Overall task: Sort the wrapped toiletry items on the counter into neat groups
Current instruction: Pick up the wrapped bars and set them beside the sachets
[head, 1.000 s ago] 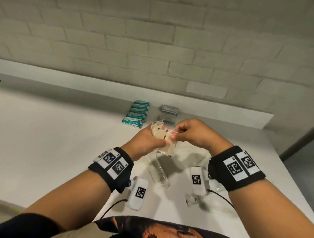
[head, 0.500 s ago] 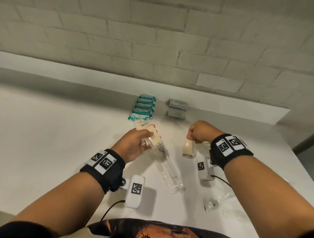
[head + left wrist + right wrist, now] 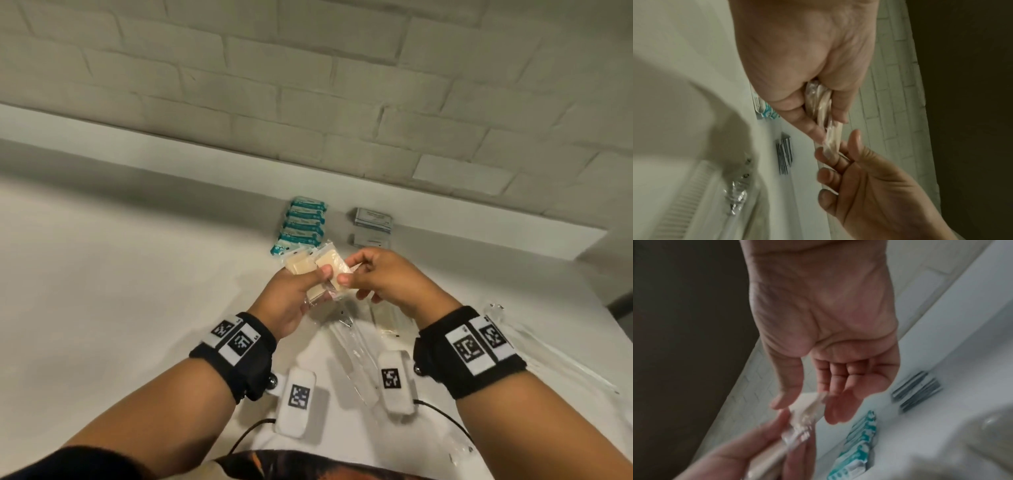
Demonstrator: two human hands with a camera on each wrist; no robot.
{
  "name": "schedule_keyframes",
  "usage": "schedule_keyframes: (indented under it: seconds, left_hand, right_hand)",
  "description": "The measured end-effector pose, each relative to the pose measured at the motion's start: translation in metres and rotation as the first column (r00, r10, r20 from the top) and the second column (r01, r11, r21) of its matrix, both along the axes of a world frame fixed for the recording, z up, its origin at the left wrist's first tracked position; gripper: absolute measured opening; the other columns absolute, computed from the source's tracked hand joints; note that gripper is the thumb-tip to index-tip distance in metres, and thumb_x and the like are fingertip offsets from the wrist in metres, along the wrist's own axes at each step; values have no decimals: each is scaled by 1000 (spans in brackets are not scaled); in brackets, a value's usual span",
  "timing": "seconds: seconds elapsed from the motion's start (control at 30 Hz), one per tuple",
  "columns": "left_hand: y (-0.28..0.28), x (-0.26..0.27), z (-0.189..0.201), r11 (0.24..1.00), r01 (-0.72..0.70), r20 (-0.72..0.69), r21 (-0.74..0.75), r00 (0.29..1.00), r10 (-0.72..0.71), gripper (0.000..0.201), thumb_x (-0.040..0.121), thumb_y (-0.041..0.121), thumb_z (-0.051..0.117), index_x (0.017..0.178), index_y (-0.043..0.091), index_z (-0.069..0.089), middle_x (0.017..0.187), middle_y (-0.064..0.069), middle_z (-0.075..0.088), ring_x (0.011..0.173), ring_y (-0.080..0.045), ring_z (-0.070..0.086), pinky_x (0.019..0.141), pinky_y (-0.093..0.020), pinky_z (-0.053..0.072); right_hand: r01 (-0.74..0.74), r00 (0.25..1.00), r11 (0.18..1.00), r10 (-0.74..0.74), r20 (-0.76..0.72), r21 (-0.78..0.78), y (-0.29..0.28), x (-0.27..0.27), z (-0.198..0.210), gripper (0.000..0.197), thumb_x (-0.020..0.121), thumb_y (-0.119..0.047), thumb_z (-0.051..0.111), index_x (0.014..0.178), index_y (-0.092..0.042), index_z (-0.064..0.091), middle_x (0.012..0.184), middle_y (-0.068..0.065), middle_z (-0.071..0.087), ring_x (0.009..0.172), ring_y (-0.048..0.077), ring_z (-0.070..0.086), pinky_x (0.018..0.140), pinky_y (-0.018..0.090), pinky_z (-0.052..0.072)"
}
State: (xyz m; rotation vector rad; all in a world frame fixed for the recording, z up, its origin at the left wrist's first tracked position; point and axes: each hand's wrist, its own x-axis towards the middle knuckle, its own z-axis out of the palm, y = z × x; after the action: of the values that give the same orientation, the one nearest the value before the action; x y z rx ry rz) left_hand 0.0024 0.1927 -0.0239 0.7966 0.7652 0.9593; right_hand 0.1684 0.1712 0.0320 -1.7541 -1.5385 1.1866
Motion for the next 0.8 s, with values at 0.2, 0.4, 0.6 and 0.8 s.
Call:
schedule_keyframes:
  seconds: [0.2, 0.4, 0.6, 0.8]
  left_hand:
    - [1, 15, 0, 1000, -15, 14, 25, 1000, 15, 5, 92, 14, 61, 93, 13, 66, 79, 2, 70, 75, -13, 66, 70, -25, 57]
    - [-1, 12, 1, 994, -45, -36, 98, 998, 49, 11, 88, 8, 66, 86, 16, 58, 81, -3, 59, 80, -18, 59, 78, -34, 54]
    - [-28, 36, 13, 980, 117, -134, 160, 986, -96, 21, 84, -6, 64, 102, 4, 62, 91, -11, 68, 78, -21, 66, 64, -26, 54]
    - [-47, 44, 18, 981, 73, -123, 182, 991, -51, 29, 85, -5, 63, 114, -1, 62, 100, -13, 70, 83, -21, 68, 68, -28, 55]
  right_hand:
    - [174, 961, 985, -172, -218, -8, -16, 15, -3, 20, 83, -7, 72, 95, -10, 56, 85, 10, 71, 72, 21, 70, 57, 28, 49]
    - [164, 976, 986, -158, -150, 26, -24, 40, 16, 20, 80, 12, 66, 86, -5, 61, 69, 10, 61, 54, 15, 59, 50, 22, 52]
    - [167, 964, 984, -147, -222, 70, -33, 36, 16, 33, 81, 13, 64, 108, -5, 56, 73, 10, 59, 59, 18, 58, 52, 24, 52]
    - [57, 994, 991, -45, -101, 120, -44, 43, 21, 40, 76, 13, 68, 108, -9, 56, 74, 9, 60, 59, 18, 56, 57, 31, 49]
